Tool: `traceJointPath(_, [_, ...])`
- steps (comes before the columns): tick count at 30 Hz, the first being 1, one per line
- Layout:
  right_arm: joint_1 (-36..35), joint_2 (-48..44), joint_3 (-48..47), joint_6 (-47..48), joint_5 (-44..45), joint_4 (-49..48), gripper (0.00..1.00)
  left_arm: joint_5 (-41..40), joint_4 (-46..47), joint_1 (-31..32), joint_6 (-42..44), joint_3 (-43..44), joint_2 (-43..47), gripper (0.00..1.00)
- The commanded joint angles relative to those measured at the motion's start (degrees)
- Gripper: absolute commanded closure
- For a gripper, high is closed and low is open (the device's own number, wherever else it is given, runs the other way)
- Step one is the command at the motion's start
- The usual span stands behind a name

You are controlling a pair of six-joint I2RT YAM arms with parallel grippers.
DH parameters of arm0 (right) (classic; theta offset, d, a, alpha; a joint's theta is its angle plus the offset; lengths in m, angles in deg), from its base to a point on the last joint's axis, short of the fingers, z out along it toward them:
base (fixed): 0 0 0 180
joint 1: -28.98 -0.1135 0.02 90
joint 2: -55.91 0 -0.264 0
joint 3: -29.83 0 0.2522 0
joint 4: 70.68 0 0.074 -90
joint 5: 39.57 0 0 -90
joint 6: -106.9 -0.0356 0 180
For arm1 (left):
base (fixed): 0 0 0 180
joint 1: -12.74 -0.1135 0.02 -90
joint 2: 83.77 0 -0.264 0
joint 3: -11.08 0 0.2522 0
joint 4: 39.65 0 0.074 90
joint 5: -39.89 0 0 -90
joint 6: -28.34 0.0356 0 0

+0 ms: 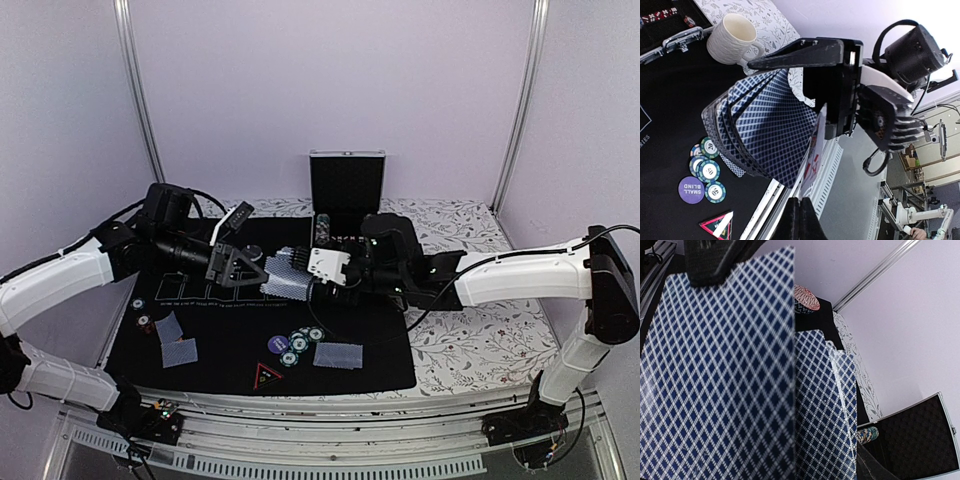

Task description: Distribute texas hold em gaming equipment

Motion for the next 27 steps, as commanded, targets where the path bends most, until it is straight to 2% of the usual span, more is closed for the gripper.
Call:
traceJointPath(1, [0.97, -2.41, 1.14, -1.34, -0.36, -2.31, 0.46, 0.82, 0.73, -0.96, 0.74, 3.14, 2.74, 1.00])
traceJointPath(9, [2.31, -3.07, 2.70, -2.45, -0.98, -3.05, 0.46, -0.02, -0.36, -4.29, 1.49, 7.70, 2.74, 1.00])
traceJointPath(13, [2.54, -3.98, 3.75, -2.41, -1.02, -3.14, 0.46, -6.84, -7.61, -10.04, 6.43, 12.55, 1.59, 1.00])
traceJointPath(16, [2.67, -5.37, 4.95, -2.14, -1.25, -3.06, 0.46, -16.56, -15.25, -14.87, 11.84, 17.39, -0.96, 1.00])
traceJointPath(19, [2.76, -6.77, 6.38, -1.22, -1.46, -2.99, 0.46, -30.39, -21.29, -18.01, 16.30, 20.55, -3.79, 1.00])
traceJointPath(24, [3.10, -9.08, 8.55, -0.01, -2.08, -3.13, 0.45, -54.60, -27.46, -19.01, 21.86, 22.68, -8.78, 1.00])
traceJointPath(27, [3.32, -10.07, 9.71, 0.39, -3.10, -3.48, 0.45, -64.34, -26.59, -18.90, 25.18, 21.23, -10.09, 1.00])
